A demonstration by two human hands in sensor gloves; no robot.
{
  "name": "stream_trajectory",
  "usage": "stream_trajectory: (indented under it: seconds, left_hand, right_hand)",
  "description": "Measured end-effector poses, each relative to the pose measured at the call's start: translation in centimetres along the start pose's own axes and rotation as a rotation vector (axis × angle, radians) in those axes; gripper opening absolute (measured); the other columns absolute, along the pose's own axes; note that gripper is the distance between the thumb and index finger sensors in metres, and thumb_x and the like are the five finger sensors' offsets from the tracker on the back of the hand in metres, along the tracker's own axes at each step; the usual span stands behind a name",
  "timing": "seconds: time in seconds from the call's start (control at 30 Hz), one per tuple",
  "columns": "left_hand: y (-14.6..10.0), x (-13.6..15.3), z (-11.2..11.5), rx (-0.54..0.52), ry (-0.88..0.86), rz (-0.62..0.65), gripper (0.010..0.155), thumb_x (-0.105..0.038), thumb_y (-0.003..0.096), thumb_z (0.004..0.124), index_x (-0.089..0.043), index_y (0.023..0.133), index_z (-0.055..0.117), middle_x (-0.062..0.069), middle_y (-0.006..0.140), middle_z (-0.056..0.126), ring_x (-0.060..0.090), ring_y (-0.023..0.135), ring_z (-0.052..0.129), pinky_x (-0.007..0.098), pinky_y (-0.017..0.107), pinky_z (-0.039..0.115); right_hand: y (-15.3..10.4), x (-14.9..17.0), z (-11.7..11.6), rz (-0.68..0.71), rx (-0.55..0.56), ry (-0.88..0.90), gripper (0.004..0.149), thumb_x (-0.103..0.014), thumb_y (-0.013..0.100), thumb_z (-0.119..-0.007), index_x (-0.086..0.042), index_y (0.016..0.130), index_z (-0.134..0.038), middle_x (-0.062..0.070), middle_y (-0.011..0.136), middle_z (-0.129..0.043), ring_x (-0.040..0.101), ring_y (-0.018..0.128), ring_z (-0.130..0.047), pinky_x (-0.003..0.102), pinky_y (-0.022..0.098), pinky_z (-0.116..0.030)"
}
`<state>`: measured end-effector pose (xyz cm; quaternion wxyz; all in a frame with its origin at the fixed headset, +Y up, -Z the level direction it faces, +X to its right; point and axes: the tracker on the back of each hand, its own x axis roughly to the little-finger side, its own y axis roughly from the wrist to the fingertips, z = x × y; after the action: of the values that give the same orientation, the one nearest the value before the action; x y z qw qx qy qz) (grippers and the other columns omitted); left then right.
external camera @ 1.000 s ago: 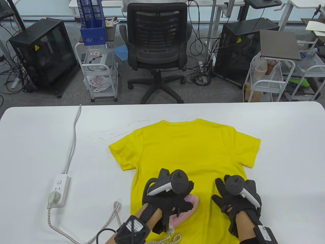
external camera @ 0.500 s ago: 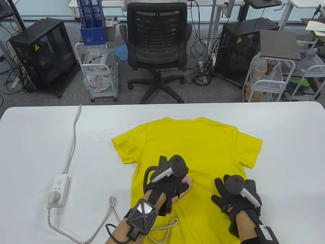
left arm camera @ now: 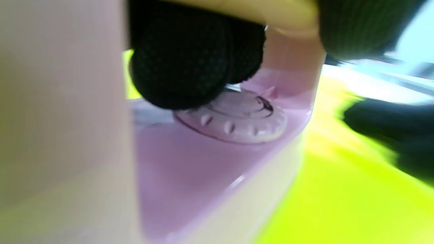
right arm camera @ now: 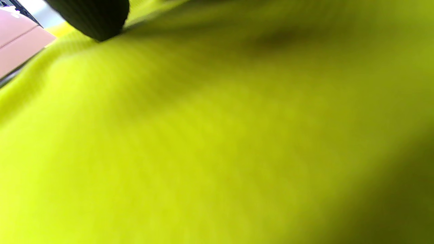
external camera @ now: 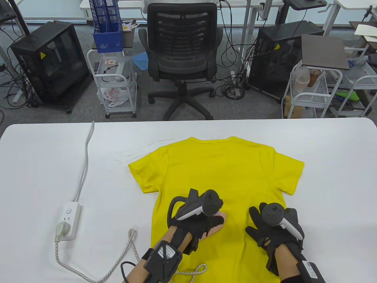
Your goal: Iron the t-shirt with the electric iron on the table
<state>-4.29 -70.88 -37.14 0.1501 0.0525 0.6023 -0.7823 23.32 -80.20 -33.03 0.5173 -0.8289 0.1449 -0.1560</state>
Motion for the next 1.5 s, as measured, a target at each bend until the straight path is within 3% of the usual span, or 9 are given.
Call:
stream_trajectory:
  seconds: [0.13,0.27,0.5,0.67,0.93,1.07,1.2,1.37,1.5]
  left_hand:
    - [0.2,4.7,-0.8,-0.025,-0.086,-0.193,0.069,-0.061,0.0401,0.081,-0.038,0.103,0.061,-0.002,0.074,0.094,0.02,0.037,0.107,0.046,0.04,0.088]
    - [-0.3,6.3,-0.2,0.074,-0.27,-0.1,0.072,-0.062,0.0401,0.082,-0.032,0.103,0.062,-0.003,0.07,0.094,0.017,0.032,0.106,0.042,0.035,0.089]
    - [-2.1,-2.2,2.5,0.327,-0.241,0.317,0.071,-0.063,0.0409,0.081,-0.032,0.103,0.063,-0.004,0.07,0.095,0.017,0.034,0.107,0.042,0.037,0.089]
    - [-3.5,-5.5,2.0,0.216,-0.012,0.365,0.068,-0.064,0.039,0.079,-0.037,0.101,0.067,-0.005,0.07,0.097,0.017,0.034,0.109,0.042,0.036,0.09]
    - [-0.6,8.0,-1.1,-0.031,-0.176,-0.234,0.068,-0.061,0.04,0.079,-0.036,0.102,0.065,0.0,0.072,0.094,0.022,0.037,0.106,0.047,0.04,0.086]
    - [-0.6,11.6,-0.9,0.014,-0.38,-0.236,0.069,-0.062,0.0409,0.08,-0.034,0.102,0.065,0.0,0.07,0.094,0.02,0.033,0.105,0.045,0.037,0.087]
    - [-0.5,8.6,-0.2,0.105,-0.355,-0.072,0.071,-0.063,0.0403,0.081,-0.03,0.102,0.066,-0.001,0.067,0.096,0.019,0.03,0.106,0.043,0.031,0.088]
    - [-0.9,0.1,1.5,0.251,-0.26,0.252,0.072,-0.064,0.0399,0.08,-0.031,0.101,0.066,-0.002,0.069,0.096,0.019,0.032,0.106,0.043,0.034,0.088]
    - [-2.3,-4.0,1.9,0.19,-0.076,0.358,0.07,-0.065,0.0384,0.079,-0.034,0.1,0.067,-0.003,0.068,0.096,0.019,0.033,0.107,0.043,0.035,0.088]
  right_hand:
    - [0.0,0.2,0.2,-0.003,-0.001,-0.013,0.074,-0.057,0.046,-0.071,-0.039,0.103,-0.027,0.002,0.111,-0.007,0.031,0.099,-0.001,0.062,0.067,-0.011]
    - [0.0,0.6,0.4,-0.011,0.003,0.008,0.076,-0.058,0.045,-0.074,-0.039,0.103,-0.029,0.001,0.111,-0.009,0.03,0.099,-0.001,0.061,0.067,-0.011]
    - [0.0,0.6,0.4,-0.015,0.014,0.015,0.078,-0.058,0.044,-0.076,-0.039,0.103,-0.029,0.002,0.111,-0.009,0.03,0.099,-0.002,0.061,0.067,-0.011]
    - [0.0,0.6,0.3,-0.014,0.019,0.017,0.078,-0.058,0.044,-0.075,-0.039,0.103,-0.029,0.001,0.111,-0.009,0.03,0.099,-0.002,0.061,0.067,-0.011]
    - [-0.1,0.7,0.3,-0.014,0.018,0.014,0.077,-0.059,0.044,-0.075,-0.039,0.103,-0.029,0.001,0.111,-0.009,0.03,0.099,-0.001,0.061,0.067,-0.011]
    - [0.0,0.7,0.3,-0.014,0.016,0.016,0.077,-0.058,0.045,-0.075,-0.039,0.103,-0.029,0.001,0.111,-0.009,0.03,0.099,-0.001,0.061,0.067,-0.011]
    - [0.0,0.7,0.3,-0.014,0.016,0.021,0.077,-0.058,0.045,-0.075,-0.039,0.103,-0.029,0.001,0.111,-0.009,0.03,0.099,-0.001,0.061,0.067,-0.01]
    - [-0.1,0.7,0.3,-0.016,0.018,0.019,0.077,-0.059,0.045,-0.075,-0.039,0.103,-0.029,0.001,0.111,-0.009,0.03,0.099,-0.001,0.061,0.067,-0.01]
    - [-0.1,0.7,0.2,-0.015,0.017,0.019,0.077,-0.059,0.045,-0.075,-0.039,0.103,-0.028,0.001,0.111,-0.008,0.03,0.099,-0.001,0.061,0.067,-0.01]
